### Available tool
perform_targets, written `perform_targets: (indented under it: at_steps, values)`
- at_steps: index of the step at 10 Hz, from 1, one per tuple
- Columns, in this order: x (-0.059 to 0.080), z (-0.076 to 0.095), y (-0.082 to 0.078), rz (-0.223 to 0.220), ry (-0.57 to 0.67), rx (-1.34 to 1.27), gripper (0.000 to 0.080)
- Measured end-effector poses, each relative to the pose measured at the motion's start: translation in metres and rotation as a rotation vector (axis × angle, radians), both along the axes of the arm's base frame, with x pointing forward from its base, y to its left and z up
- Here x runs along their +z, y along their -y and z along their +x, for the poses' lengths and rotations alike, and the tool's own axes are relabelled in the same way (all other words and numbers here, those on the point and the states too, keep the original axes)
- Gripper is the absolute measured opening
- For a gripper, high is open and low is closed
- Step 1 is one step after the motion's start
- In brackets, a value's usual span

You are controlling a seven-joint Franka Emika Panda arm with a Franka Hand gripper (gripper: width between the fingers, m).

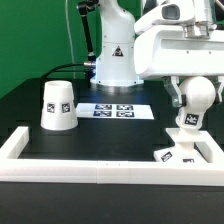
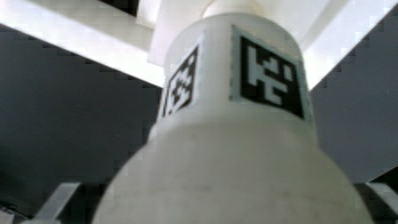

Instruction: Assemble lamp

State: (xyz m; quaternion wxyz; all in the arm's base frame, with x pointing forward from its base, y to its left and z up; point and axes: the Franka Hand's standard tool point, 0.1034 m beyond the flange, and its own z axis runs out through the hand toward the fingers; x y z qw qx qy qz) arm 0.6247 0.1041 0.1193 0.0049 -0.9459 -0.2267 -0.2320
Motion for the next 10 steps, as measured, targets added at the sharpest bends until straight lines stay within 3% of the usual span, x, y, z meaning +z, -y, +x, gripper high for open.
perform_targets:
  at_steps: [10]
  values:
    - [0.0012, -0.0022, 0.0056, 0.004, 0.151, -0.020, 0.0576]
